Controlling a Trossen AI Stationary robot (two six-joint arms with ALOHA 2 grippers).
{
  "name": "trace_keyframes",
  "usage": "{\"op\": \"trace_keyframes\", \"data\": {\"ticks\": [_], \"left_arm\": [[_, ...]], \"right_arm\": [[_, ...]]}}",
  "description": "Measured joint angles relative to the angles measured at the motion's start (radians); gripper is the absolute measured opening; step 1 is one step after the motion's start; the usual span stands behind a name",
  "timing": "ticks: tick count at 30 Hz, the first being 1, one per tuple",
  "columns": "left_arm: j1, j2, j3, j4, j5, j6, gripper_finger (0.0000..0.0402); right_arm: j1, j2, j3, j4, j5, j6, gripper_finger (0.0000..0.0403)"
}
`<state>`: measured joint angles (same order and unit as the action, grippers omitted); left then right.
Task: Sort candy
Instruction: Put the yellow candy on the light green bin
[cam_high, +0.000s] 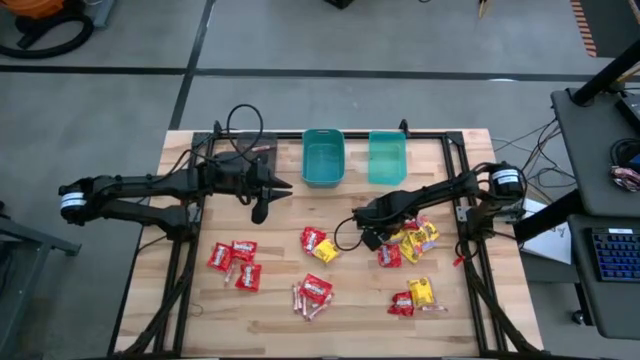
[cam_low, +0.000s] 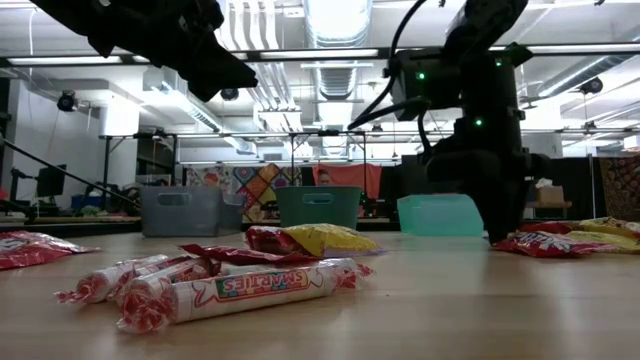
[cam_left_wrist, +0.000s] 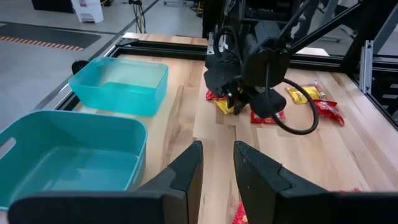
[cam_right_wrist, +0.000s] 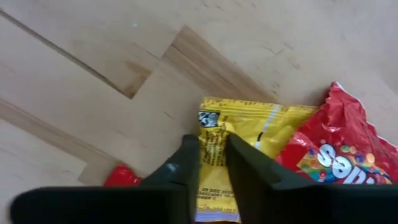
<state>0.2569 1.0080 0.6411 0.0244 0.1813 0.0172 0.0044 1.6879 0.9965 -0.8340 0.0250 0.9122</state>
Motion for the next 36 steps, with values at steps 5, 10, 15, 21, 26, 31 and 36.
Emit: {"op": "trace_keyframes", "data": {"ticks": [5, 10, 15, 21, 26, 31, 36], "left_arm": [[0.000, 0.000, 0.000, 0.000, 0.000, 0.000, 0.0074], [0.000, 0.000, 0.000, 0.000, 0.000, 0.000, 0.0075], [-0.001, 0.000, -0.007, 0.004, 0.000, 0.000, 0.0075], [-0.007, 0.006, -0.036, 0.055, 0.017, -0.008, 0.0075], [-0.025, 0.030, -0.045, 0.076, 0.019, -0.009, 0.0075], [-0.058, 0.083, -0.048, 0.182, 0.045, -0.025, 0.0075], [-0.079, 0.148, -0.048, 0.328, 0.186, -0.017, 0.0075]], "right_arm": [[0.000, -0.016, -0.003, 0.025, 0.005, -0.014, 0.0014], [0.000, -0.034, -0.003, 0.055, 0.004, -0.045, 0.0009], [0.008, -0.095, -0.003, 0.146, 0.001, -0.118, 0.0008], [0.029, -0.210, -0.015, 0.331, 0.000, -0.228, 0.0008], [0.048, -0.322, -0.095, 0.566, -0.025, -0.329, 0.0008], [0.050, -0.418, -0.247, 0.917, -0.118, -0.419, 0.0008], [0.050, -0.456, -0.398, 1.285, -0.189, -0.505, 0.0008]]}}
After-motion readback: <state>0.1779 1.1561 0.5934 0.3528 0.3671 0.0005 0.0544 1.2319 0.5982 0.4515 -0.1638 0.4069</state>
